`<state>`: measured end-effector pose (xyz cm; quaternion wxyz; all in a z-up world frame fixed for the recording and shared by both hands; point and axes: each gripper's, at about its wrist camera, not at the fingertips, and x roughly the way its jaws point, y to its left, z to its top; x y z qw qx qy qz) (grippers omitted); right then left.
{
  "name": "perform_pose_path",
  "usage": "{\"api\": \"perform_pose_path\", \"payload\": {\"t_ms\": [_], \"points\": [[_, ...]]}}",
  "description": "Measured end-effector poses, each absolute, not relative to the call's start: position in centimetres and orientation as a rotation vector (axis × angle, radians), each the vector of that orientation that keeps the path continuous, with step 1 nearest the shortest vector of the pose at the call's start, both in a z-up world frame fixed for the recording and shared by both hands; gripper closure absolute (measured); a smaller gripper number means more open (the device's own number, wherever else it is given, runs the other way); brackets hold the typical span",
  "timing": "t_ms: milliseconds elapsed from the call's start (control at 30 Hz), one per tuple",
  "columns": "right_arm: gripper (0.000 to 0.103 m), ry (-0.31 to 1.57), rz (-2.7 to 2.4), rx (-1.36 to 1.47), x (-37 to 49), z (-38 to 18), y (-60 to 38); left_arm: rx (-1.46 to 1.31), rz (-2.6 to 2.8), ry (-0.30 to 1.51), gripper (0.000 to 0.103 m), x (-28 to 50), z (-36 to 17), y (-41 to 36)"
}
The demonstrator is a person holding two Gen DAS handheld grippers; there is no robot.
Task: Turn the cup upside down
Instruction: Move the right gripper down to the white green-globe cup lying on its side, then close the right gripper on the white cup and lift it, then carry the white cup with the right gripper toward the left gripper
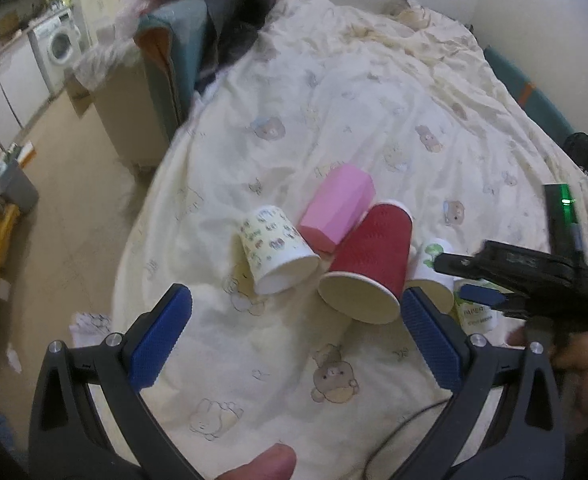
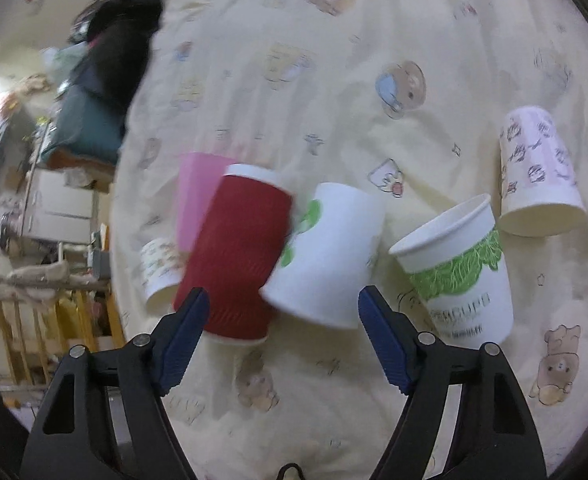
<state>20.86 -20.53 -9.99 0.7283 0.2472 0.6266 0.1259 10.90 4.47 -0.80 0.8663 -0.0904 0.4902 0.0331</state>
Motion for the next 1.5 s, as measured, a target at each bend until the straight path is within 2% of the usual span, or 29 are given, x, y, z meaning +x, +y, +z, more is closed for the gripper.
{"api": "perform_pose_path", "payload": {"t_ms": [233, 267, 333, 533, 1167, 1500], "points": [[0.024, 1.447, 0.221, 0.601, 22.1, -13.4, -20.8, -0.162, 0.063, 1.041, 0.000, 11.0, -1.4, 3.9], [0.025, 1.447, 0.218, 0.608, 22.1, -13.6, -20.9, -0.163, 0.064, 1.044, 0.000, 11.0, -1.4, 3.9], [0.034, 1.450, 0.218, 0.605, 22.0, -13.9, -20.7, -0.167, 0.064, 1.049, 0.000, 11.0, -1.5, 3.8], [0.040, 1.439, 0.264, 0.587, 21.0, -13.1, -20.4, -0.167, 0.053, 1.059, 0.000, 10.6, -1.7, 3.5], [0.041, 1.435, 0.441, 0.476, 10.3, -8.3, -21.8, -0.158, 0.053, 1.069, 0.000, 4.8, -2.4, 3.8], [0.041, 1.501, 0.508, 0.347, 3.7, -10.0, -21.0, -0.187, 0.053, 1.101, 0.000, 1.8, -3.4, 3.8]]}}
